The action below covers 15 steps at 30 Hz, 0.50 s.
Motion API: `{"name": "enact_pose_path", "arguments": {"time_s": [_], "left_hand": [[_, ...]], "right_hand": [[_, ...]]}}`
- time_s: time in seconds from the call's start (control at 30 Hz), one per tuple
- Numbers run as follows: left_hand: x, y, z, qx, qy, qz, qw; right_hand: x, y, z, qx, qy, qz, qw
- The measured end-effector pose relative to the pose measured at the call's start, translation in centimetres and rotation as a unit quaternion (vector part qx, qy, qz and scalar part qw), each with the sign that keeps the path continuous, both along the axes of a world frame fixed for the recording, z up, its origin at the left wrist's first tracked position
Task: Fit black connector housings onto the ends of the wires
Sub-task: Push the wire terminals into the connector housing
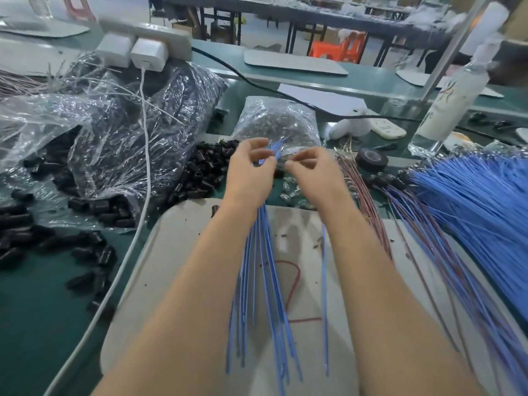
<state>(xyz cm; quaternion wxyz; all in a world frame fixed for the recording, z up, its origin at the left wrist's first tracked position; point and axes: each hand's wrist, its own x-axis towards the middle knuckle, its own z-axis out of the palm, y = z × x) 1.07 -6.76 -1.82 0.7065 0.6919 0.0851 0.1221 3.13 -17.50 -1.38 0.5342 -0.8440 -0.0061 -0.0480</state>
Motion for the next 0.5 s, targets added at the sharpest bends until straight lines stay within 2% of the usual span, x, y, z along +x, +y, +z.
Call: {"name": "enact_pose_path", "arguments": {"time_s": [0.03, 0.1, 0.17, 0.27, 0.33, 0.4, 0.5], "left_hand": [[-0.3, -0.2, 0.1, 0.054, -0.015, -0.049, 0.997], [-0.9, -0.7, 0.2, 0.129, -0.044, -0.126, 0.983], [-1.3, -1.1, 0.2, 0.16, -0.064, -0.134, 0.976], [-1.5, -1.4, -0.4, 0.163, -0.073, -0.095, 0.979], [-1.5, -1.2, -1.1, 0.133, -0.069, -0.042, 0.988], [-1.4, -0.6, -1.4, 0.098, -0.053, -0.005, 0.994], [-1.2, 0.1, -1.8, 0.029, -0.035, 0.014, 0.999]], "right_hand": [[-0.4, -0.7, 0.6, 0.05, 0.006, 0.0, 0.999], [-1.1, -2.0, 1.1, 0.09, 0.03, 0.018, 0.995], [-1.7, -2.8, 1.1, 0.099, 0.05, 0.04, 0.993], [-2.4, -3.2, 0.4, 0.113, 0.042, 0.033, 0.992], [-2.7, -3.7, -0.2, 0.009, -0.009, -0.016, 1.0], [-2.9, -4.5, -0.6, -0.147, -0.037, -0.056, 0.987], [-3.2, -4.9, -0.9, -0.275, 0.03, -0.05, 0.96]]}}
